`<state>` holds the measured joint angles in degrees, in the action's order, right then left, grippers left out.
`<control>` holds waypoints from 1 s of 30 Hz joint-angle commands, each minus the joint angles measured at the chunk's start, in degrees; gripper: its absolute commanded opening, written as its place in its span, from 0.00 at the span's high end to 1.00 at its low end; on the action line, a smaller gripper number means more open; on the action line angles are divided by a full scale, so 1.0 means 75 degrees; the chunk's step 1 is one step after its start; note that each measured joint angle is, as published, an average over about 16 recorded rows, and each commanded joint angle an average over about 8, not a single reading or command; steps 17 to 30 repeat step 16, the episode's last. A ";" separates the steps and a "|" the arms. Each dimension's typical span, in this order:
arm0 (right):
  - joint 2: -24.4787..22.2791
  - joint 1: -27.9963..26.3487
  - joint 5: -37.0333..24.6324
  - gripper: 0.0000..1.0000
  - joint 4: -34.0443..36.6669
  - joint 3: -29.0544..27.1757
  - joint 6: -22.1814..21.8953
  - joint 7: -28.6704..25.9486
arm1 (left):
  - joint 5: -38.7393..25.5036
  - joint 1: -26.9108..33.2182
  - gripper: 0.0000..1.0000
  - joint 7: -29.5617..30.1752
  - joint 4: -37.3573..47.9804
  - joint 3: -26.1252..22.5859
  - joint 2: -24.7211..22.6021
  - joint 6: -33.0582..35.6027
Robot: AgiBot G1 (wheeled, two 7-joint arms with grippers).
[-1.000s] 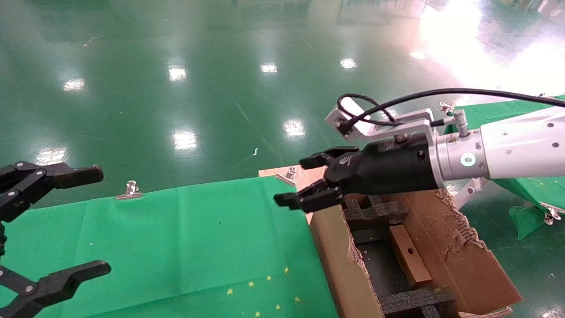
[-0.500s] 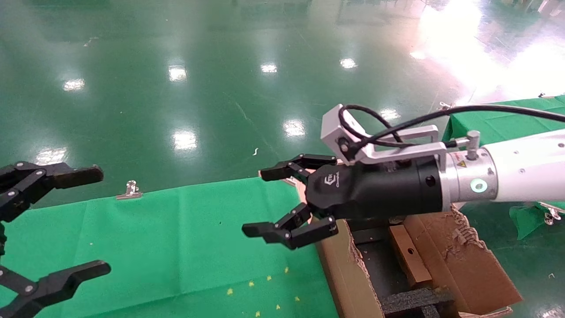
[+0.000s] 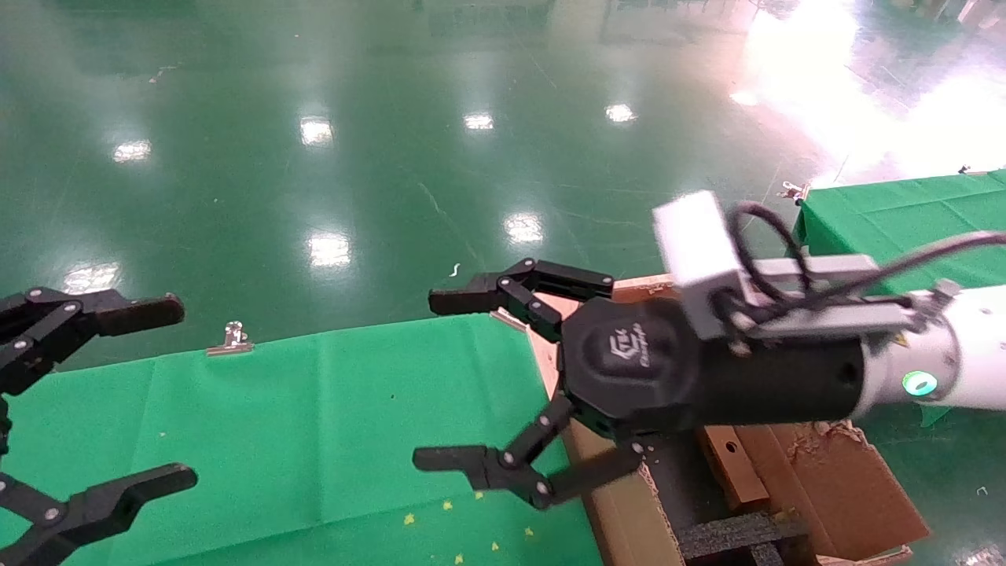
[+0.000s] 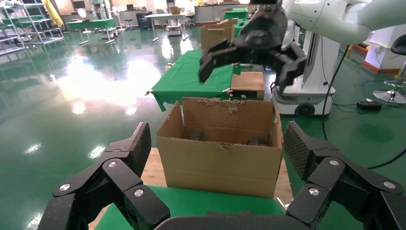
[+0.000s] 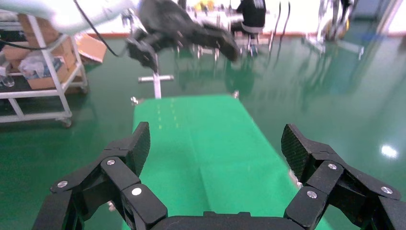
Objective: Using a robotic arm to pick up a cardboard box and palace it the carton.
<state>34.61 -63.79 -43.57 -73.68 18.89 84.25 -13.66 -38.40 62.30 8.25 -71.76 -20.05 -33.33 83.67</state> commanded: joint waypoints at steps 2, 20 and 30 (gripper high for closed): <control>0.0057 0.0324 0.0247 0.00 0.0013 -0.0418 0.0206 0.0391 | 0.0000 0.0000 0.00 0.0000 0.0000 0.0000 0.0000 0.0000; 0.0083 0.0435 0.0345 0.00 0.0023 -0.0557 0.0281 0.0481 | 0.0002 -0.0001 0.00 0.0000 0.0001 0.0000 0.0001 -0.0001; 0.0083 0.0435 0.0345 0.00 0.0023 -0.0557 0.0281 0.0481 | 0.0002 -0.0001 0.00 0.0000 0.0001 0.0000 0.0001 -0.0001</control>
